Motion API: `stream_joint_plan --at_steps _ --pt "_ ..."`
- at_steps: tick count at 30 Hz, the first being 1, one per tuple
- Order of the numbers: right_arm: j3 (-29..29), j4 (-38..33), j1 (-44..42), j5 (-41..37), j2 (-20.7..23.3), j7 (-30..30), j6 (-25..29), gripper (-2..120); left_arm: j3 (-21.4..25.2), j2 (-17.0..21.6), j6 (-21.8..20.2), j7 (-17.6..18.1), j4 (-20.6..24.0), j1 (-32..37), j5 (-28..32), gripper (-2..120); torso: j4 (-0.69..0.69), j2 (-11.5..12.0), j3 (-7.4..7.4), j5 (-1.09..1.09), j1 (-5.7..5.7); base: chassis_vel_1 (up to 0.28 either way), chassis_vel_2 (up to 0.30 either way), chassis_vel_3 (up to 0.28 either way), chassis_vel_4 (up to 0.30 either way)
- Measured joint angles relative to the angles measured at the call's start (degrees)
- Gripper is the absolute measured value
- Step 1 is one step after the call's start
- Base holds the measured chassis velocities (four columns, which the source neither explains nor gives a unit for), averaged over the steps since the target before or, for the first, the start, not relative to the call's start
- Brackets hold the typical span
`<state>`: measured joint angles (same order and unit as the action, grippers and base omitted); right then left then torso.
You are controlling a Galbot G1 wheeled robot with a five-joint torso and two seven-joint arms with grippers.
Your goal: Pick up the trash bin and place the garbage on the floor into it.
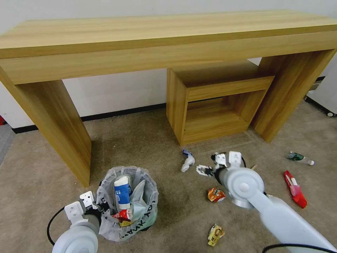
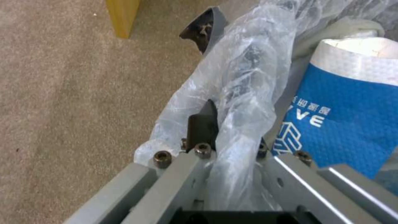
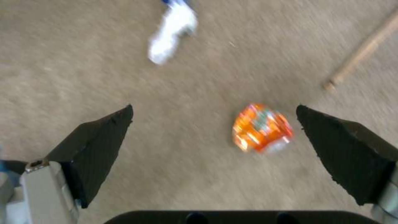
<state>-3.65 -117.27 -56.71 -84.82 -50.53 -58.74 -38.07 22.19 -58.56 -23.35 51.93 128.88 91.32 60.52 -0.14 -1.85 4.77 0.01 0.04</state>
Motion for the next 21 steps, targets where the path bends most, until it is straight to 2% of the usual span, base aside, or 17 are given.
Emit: stream_joint_plan --at_steps 5,7,15,21 --pt "-4.03 -1.85 -6.78 0.53 0.81 0.1 -0.65 100 -0.68 -0.77 0.03 -0.34 -0.04 0.2 -1.52 1 0.0 0.0 0.0 0.0 0.0 0.0 0.0 0.0 0.0" --pt "-5.66 -3.38 -12.22 2.9 1.28 0.74 -0.83 100 -1.21 -1.4 0.01 -0.67 -0.26 0.34 -2.57 1 0.0 0.0 0.0 0.0 0.0 0.0 0.0 0.0 0.0" --pt "-7.96 -4.19 -22.63 6.91 0.87 -0.18 -0.79 100 -2.63 -2.83 -0.63 -1.45 -0.2 1.47 -4.87 1 0.0 -0.01 -0.01 -0.01 0.0 0.0 0.0 0.0 0.0" --pt "-8.14 -2.13 -26.65 10.51 -0.15 -0.61 0.19 100 -2.88 -2.89 -0.66 -1.53 -0.2 1.82 -5.23 1 0.0 0.0 -0.01 -0.01 0.0 0.0 0.0 0.0 0.0"
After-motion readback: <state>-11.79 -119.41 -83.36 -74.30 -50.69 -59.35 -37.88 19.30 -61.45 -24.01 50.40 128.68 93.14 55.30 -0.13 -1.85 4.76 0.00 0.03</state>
